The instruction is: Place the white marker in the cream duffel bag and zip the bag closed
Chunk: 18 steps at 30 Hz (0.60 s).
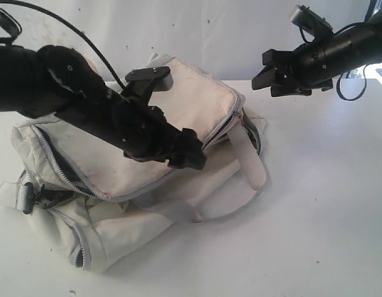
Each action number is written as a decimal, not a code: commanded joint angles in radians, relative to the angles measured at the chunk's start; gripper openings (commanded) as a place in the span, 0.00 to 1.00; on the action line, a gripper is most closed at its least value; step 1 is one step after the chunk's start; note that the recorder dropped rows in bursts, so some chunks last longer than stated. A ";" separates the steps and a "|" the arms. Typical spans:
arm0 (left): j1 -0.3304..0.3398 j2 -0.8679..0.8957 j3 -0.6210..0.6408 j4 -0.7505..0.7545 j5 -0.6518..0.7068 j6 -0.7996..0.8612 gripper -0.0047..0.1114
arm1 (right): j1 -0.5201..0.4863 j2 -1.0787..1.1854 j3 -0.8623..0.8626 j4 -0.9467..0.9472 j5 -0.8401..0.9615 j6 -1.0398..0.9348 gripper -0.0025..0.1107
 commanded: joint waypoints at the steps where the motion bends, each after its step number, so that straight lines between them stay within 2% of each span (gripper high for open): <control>1: 0.067 -0.079 -0.063 0.279 0.178 -0.407 0.78 | 0.004 0.000 -0.007 0.008 0.025 -0.013 0.53; 3: 0.117 -0.094 -0.088 0.318 0.305 -0.443 0.78 | 0.004 0.000 -0.007 0.010 0.023 -0.011 0.53; 6: 0.177 -0.124 -0.106 0.353 0.393 -0.448 0.78 | 0.004 0.000 -0.007 0.010 -0.012 -0.011 0.53; 14: 0.257 -0.198 -0.110 0.575 0.533 -0.605 0.78 | 0.007 0.028 -0.007 0.054 -0.033 -0.013 0.53; 18: 0.302 -0.198 -0.110 0.602 0.556 -0.620 0.78 | 0.030 0.056 -0.007 0.074 -0.064 -0.042 0.53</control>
